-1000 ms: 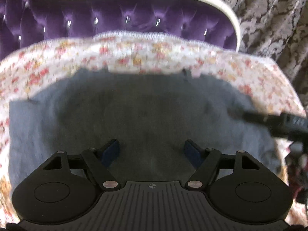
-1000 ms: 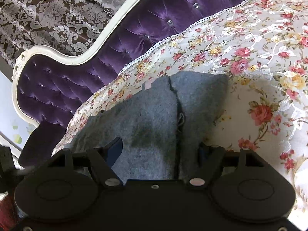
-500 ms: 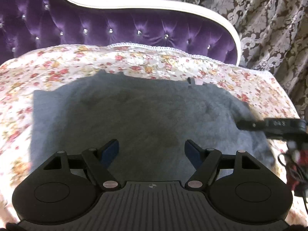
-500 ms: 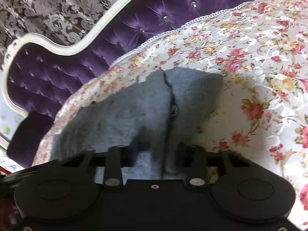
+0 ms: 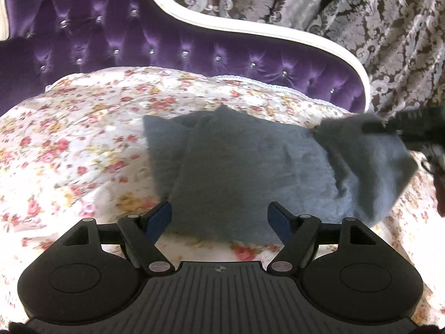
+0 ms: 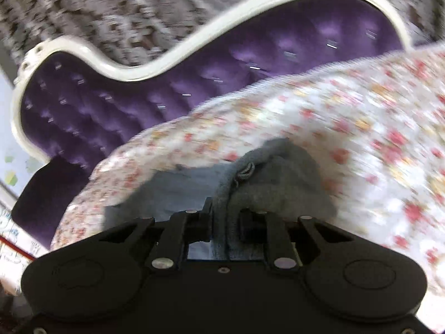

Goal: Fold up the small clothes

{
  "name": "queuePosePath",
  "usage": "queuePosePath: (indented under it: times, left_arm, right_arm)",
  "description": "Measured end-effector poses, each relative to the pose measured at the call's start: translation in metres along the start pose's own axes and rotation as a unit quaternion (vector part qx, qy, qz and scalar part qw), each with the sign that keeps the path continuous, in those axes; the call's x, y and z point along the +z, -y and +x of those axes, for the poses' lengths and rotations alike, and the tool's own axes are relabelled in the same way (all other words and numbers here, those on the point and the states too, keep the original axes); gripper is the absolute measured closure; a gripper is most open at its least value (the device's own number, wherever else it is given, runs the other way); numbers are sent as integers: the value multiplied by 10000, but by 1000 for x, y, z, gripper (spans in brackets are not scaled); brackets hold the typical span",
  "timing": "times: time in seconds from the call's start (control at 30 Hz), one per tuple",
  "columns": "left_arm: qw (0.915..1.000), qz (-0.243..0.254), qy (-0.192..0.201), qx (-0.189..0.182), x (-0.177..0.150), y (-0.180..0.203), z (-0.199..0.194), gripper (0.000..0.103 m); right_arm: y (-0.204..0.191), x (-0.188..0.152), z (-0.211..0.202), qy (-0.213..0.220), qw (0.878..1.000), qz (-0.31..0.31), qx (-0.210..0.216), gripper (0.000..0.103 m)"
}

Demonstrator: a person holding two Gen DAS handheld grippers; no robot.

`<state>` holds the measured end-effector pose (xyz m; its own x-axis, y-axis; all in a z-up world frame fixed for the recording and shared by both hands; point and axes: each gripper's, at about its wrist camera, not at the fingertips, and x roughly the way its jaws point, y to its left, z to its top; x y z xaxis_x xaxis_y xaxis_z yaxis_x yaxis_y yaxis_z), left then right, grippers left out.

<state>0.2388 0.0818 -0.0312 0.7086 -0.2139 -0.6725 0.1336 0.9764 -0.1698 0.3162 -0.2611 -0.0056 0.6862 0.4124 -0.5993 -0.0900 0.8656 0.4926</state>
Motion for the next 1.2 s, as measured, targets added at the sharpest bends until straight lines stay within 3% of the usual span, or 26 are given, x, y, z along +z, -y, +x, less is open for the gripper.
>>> queuePosePath:
  times: [0.23,0.37,0.47,0.53,0.6,0.7,0.9,0.97,1.07,1.2]
  left_arm:
    - [9996,-265,11,-38,-12,-28,-12,28]
    - [9993,-365,-39,14,-19,-42,-15,28]
    - [9990,-447,-80,46,-23,-53,-16,28]
    - [9987,-496,-84,52,-25,-58,-17,28]
    - [9985,-544,-92,55,-25,-62,-19,28]
    - [9983,-580,-92,49,-25,-66,-20,28]
    - [9984,-569,-74,-15,-21,-63,-22,28]
    - [9987,-501,-42,-32,-18,-61,-24,28]
    - [9990,-453,39,-24,-12,-60,-28,28]
    - [9988,-470,150,-78,2,-61,-32,28]
  right_arm:
    - [-90,7,50,-314,9963,-426,681,77]
    - [-129,-7,92,-641,9927,-625,804,77]
    - [-152,-23,118,-850,9896,-973,625,77]
    - [-163,-33,134,-1035,9863,-1174,527,74]
    - [-169,-42,143,-1148,9834,-1304,533,61]
    - [-176,-44,138,-1070,9809,-1367,881,46]
    - [-188,-28,104,-591,9711,-1355,1874,46]
    - [-185,-20,87,-381,9703,-1275,2022,46]
    - [-172,-14,68,-154,9732,-1163,1979,46]
    - [-153,-23,51,106,9806,-1335,1430,44]
